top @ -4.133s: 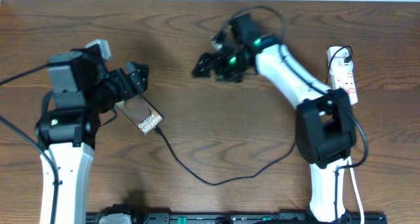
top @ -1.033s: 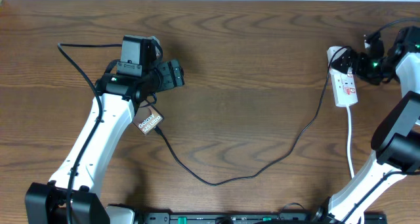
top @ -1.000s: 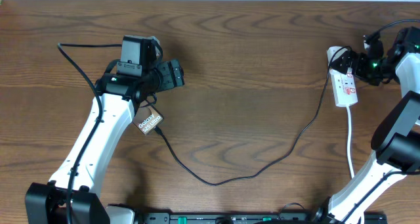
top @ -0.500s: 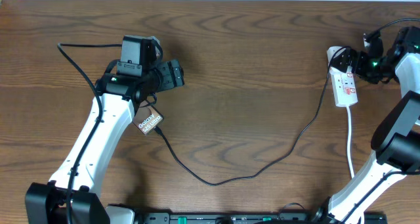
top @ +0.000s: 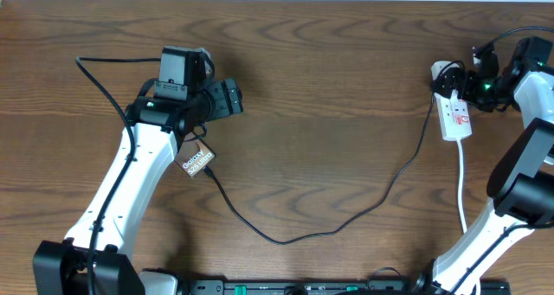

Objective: Plug charger to phone and switch on socket
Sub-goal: 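Press down the switch beside the plugged charger with the right gripper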

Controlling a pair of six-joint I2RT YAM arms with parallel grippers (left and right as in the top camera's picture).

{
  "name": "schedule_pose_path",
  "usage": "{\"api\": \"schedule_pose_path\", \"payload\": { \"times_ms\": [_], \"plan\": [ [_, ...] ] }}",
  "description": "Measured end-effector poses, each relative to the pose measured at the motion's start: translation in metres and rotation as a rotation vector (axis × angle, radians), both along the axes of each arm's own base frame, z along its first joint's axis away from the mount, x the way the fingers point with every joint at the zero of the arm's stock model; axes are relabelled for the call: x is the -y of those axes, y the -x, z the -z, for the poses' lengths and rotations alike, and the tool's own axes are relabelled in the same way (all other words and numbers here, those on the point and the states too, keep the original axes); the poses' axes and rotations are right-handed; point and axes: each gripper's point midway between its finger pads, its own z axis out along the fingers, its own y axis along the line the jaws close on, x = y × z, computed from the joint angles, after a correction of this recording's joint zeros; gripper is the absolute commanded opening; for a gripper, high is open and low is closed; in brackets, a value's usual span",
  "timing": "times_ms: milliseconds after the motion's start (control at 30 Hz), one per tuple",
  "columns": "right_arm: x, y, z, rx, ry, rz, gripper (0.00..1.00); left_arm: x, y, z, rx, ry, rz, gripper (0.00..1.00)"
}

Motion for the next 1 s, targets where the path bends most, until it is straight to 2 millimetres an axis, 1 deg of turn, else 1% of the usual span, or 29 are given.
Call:
{"api": "schedule_pose_path", "payload": {
  "times_ms": [367,467,800,867,900,933,967,1000],
  "plan": [
    [-0.0011,-0.0004,0.0016,-0.015,0.009,0.016,0.99,0.0,0.0,0.0,0.0,0.0,0.0,0.9],
    [-0.0013,-0.0008,0.0014,-0.018,0.005,0.024,0.89,0.0,0.0,0.0,0.0,0.0,0.0,0.9],
    [0.0012,-0.0003,0.0076,-0.034,-0.033,0.04,0.87,0.0,0.0001,0.0001,0.0,0.0,0.0,0.9],
    [0.0022,-0.0009,0.0082,-0.034,-0.044,0.043,0.89,0.0,0.0001,0.0,0.0,0.0,0.001,0.9],
    [0.0025,-0.001,0.0083,-0.035,-0.049,0.046,0.92,0.0,0.0001,0.0001,0.0,0.0,0.0,0.9],
    [0.0025,-0.0013,0.0079,-0.037,-0.055,0.052,0.97,0.0,0.0001,0.0001,0.0,0.0,0.0,0.9],
    [0.0022,-0.0014,0.0075,-0.038,-0.058,0.055,0.99,0.0,0.0001,0.0,0.0,0.0,0.001,0.9],
    [0.0016,-0.0018,0.0063,-0.039,-0.064,0.059,0.99,0.0,0.0001,0.0001,0.0,0.0,0.0,0.9]
  ]
}}
